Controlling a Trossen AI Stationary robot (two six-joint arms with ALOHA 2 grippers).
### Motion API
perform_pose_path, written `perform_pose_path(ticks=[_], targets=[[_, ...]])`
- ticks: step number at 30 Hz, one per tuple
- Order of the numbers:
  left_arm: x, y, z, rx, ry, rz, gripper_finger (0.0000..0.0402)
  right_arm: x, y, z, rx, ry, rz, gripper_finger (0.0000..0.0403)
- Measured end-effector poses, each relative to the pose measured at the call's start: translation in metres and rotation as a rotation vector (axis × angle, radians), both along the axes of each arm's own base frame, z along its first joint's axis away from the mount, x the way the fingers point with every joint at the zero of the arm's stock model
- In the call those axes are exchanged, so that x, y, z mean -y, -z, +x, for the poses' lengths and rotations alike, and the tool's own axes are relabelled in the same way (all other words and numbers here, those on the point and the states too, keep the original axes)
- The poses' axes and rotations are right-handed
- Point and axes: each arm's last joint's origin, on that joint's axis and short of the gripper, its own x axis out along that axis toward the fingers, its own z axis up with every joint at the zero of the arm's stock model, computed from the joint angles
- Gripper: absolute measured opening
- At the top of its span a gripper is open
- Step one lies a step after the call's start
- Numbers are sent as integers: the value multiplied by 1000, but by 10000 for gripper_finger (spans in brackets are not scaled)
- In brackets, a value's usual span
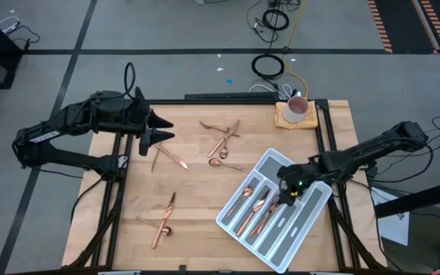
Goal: Sort silverware
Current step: Put the gold table knife into the cutlery tray with the other gold table knife
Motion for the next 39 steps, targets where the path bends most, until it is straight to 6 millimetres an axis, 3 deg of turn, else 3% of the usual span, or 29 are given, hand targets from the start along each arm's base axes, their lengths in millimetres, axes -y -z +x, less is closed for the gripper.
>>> perform_pose_path(ticks=[4,8,15,18,21,26,35,39], targets=[[0,0,0,0,-6,2,208,6,-20,-4,106,52,26,167],[-1,0,0,-1,-39,16,208,16,-60,2,319,148,-12,167],[-1,1,-4,-21,-40,18,208,37,-158,14,732,212,-299,167],[-1,16,-6,-189,-35,66,208,42,-195,13,817,187,-461,167],[-4,37,-6,-453,-81,127,208,46,-218,9,799,187,-591,167],[-12,62,4,-741,-153,301,208,48,-231,8,728,180,-682,167],[-27,138,48,-1061,83,454,208,46,-215,22,616,93,-716,167],[-40,168,66,-1084,115,475,208,46,-209,23,565,42,-748,167]])
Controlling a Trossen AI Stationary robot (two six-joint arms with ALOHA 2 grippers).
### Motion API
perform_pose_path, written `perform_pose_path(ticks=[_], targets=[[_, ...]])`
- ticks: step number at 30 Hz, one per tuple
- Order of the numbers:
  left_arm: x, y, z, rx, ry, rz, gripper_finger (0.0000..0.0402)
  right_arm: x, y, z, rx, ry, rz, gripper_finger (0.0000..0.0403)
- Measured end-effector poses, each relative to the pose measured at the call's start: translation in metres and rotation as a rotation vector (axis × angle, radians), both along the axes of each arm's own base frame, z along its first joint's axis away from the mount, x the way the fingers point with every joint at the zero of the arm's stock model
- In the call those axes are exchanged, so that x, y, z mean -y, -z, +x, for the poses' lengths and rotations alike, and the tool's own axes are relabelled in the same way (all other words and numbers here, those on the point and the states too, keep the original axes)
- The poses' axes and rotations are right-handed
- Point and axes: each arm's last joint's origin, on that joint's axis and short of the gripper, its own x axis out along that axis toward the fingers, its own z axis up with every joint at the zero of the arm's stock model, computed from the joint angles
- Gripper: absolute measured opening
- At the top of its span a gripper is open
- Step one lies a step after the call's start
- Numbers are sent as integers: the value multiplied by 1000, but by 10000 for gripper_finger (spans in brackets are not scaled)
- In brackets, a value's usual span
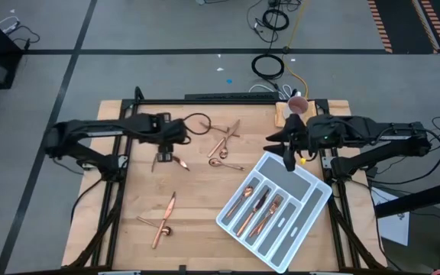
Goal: Sort silverware
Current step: Put the gold table knife into the cutlery tray with the other gold table knife
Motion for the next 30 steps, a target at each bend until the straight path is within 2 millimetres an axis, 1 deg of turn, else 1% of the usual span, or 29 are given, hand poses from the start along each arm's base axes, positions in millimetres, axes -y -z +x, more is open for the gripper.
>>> perform_pose_path(ticks=[4,8,10,15,20,30], targets=[[-16,19,8,-24,40,-22,208,-1,3,-2,-33,-32,11,167],[-33,35,4,-102,98,-67,208,-1,5,-4,-61,-52,17,167],[-41,39,0,-117,118,-89,208,-1,6,-6,-83,-56,9,167],[-59,43,-6,-88,87,-146,208,-1,8,-7,-110,-60,0,167],[-67,44,-13,-104,100,-177,208,-2,10,-8,-125,-87,-2,167],[-66,44,-14,-101,210,-231,208,-2,10,-8,-127,-92,-13,167]])
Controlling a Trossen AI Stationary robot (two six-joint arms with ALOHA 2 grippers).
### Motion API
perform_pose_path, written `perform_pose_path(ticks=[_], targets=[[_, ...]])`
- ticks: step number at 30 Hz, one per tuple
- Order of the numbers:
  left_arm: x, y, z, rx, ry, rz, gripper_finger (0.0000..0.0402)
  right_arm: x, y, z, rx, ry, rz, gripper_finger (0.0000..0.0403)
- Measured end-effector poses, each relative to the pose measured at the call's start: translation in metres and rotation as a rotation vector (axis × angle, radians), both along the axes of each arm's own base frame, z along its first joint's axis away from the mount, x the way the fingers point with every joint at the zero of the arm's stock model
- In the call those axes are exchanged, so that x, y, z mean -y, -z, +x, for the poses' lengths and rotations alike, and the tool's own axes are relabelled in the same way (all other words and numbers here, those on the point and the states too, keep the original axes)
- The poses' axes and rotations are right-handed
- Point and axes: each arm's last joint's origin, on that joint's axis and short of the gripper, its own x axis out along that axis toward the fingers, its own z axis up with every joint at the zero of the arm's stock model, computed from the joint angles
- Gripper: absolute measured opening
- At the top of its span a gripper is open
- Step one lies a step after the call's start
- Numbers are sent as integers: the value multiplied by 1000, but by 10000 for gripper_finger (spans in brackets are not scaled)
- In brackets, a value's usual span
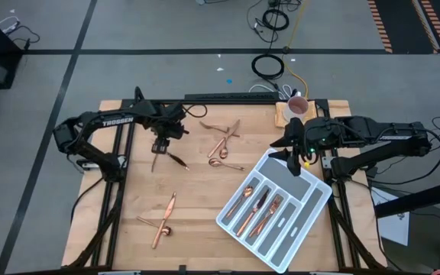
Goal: Sort silverware
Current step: Put the gold table knife into the cutlery tray with the other gold table knife
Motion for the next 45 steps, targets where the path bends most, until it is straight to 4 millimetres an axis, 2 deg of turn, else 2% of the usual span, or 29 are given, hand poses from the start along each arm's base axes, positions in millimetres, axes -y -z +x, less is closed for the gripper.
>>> perform_pose_path(ticks=[7,14,18,24,30,34,39,45], targets=[[-1,5,4,22,24,-45,208,0,0,0,-3,-1,0,167],[15,40,-11,-87,-6,-107,208,0,1,-1,-18,-14,9,167],[21,55,-14,-78,-23,-88,208,-1,1,-1,-18,-21,9,167],[24,70,-9,14,-23,-17,208,-1,1,-1,-17,-20,10,167],[35,79,-14,-1,43,-29,204,-1,1,-1,-16,-2,36,167],[38,85,-17,-5,42,-27,159,-1,1,-1,-15,-2,37,167],[38,86,-17,14,-19,-20,41,-1,1,-1,-12,-2,37,167],[38,85,-16,9,-129,-25,38,-1,0,0,-2,11,56,167]])
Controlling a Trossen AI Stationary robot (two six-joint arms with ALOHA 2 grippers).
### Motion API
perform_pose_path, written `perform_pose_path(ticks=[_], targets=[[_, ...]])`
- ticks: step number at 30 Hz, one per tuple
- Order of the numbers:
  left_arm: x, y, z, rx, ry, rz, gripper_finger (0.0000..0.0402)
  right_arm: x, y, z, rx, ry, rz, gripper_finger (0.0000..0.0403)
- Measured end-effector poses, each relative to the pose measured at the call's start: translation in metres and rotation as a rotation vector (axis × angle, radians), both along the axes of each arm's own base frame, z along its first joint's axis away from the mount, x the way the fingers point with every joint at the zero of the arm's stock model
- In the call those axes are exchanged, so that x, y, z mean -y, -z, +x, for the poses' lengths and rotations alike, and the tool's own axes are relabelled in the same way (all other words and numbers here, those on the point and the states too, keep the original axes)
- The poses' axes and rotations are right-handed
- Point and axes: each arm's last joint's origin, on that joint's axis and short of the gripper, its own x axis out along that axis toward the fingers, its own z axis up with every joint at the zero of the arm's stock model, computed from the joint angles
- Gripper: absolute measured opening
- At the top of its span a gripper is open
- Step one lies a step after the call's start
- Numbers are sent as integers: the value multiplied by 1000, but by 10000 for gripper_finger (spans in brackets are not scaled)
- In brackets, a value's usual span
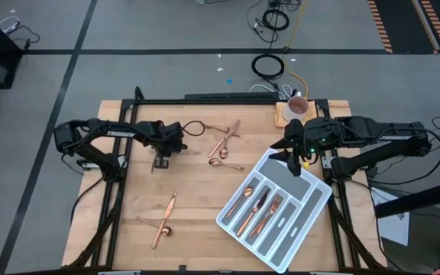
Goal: Sort silverware
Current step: Put the gold table knife into the cutlery tray with the other gold table knife
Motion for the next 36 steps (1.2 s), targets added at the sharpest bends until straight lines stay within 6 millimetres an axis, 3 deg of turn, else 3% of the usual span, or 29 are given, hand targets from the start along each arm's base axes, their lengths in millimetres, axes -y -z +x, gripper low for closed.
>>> perform_pose_path(ticks=[14,22,29,36], targets=[[-11,-50,22,58,-227,8,38,-1,-2,1,26,16,31,167],[-15,-99,48,247,-445,-199,38,1,-12,-15,83,18,39,167],[1,-140,81,490,-510,-444,38,3,-26,-45,184,36,83,167],[28,-155,106,636,-586,-621,38,4,-33,-61,239,39,94,167]])
